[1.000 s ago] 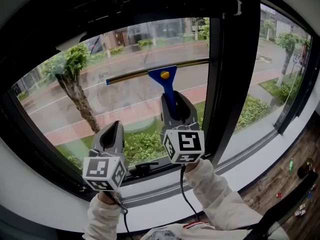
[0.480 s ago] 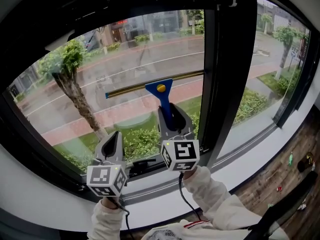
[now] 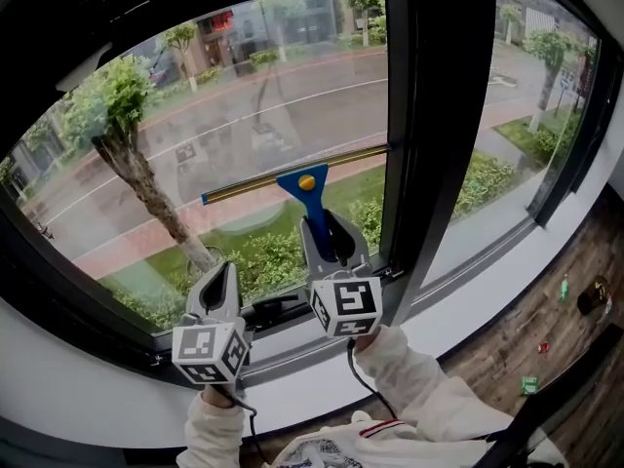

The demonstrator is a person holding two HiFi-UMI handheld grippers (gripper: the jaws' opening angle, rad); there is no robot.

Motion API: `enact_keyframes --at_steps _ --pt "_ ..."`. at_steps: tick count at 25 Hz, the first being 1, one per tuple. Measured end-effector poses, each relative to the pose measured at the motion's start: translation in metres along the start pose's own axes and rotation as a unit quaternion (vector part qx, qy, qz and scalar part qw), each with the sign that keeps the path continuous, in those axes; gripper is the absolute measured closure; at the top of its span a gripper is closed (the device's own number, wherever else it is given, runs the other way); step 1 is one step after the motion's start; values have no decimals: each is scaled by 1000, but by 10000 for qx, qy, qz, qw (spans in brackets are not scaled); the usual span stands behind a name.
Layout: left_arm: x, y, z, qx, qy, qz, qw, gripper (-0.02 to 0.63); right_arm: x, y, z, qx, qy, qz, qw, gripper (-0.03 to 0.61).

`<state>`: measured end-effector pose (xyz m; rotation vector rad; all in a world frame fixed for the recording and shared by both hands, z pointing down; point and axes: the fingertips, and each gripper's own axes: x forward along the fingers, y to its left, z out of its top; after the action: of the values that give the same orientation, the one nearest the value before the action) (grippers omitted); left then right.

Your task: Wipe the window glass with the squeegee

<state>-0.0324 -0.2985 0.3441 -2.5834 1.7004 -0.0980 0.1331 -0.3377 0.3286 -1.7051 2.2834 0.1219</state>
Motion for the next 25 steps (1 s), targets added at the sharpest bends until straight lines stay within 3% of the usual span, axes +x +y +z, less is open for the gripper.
enact_keyframes --at_steps 25 --pt "6 -10 -49 -108 422 -134 9990 613 -31 -8 -82 48 826 -64 9966 431"
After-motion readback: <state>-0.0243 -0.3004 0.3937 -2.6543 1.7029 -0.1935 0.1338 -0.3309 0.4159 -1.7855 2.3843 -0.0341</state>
